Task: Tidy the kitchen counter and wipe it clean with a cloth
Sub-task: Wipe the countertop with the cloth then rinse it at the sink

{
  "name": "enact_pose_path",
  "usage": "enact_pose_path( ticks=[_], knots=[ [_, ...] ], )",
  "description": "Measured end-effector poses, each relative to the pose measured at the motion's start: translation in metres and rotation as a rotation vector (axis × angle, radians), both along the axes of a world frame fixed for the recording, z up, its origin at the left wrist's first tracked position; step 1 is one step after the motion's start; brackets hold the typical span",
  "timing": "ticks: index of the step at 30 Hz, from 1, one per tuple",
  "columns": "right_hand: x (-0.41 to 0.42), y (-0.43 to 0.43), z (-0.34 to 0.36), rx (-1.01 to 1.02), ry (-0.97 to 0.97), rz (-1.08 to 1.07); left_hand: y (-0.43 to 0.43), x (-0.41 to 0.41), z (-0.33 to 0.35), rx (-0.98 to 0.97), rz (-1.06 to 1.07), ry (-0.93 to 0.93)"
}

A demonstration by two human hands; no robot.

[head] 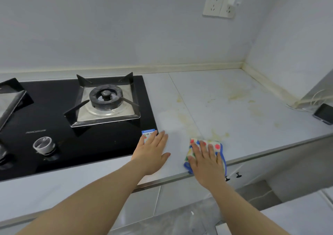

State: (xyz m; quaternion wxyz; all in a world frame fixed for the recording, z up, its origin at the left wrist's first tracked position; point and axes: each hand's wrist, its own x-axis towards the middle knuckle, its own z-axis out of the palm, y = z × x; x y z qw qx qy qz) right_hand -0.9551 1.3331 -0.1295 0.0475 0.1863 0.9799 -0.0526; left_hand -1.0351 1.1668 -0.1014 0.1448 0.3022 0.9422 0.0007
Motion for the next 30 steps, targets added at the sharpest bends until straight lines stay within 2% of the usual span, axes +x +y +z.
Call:
enact_pose_path(
  ticks=[2,7,10,12,15,18,22,25,28,30],
  knots=[
    [-0.003,-0.003,0.0,-0.028,-0.05,0.004,0.022,0.0,-0.006,0.05,0.111,-0.042],
    [-0.004,0.013,-0.015,-0.078,-0.083,0.212,0.04,0.008,-0.023,0.02,0.234,0.064],
    [-0.008,0.049,-0.006,-0.025,-0.074,0.149,0.04,-0.001,-0.011,0.023,0.232,0.103],
    [-0.015,0.065,0.0,-0.003,-0.158,0.147,0.044,-0.005,-0.004,-0.008,0.202,0.104],
    [-0.016,0.062,-0.004,-0.063,-0.114,0.063,0.052,0.001,-0.009,-0.072,0.214,0.006],
    [-0.012,0.037,-0.007,-0.047,-0.194,0.211,0.054,0.002,-0.013,-0.12,0.209,-0.047],
    [-0.012,0.063,0.001,0.001,-0.134,0.299,0.054,-0.013,0.004,-0.216,0.153,-0.062],
    [-0.014,0.1,-0.003,-0.011,-0.163,0.129,0.054,-0.019,0.008,-0.235,0.129,-0.091],
    [-0.025,0.085,0.0,-0.081,-0.154,-0.001,0.051,-0.015,0.001,-0.22,0.131,-0.133],
    [-0.025,0.054,-0.005,-0.074,-0.132,0.142,0.048,-0.015,-0.003,-0.21,0.13,-0.145]
  ],
)
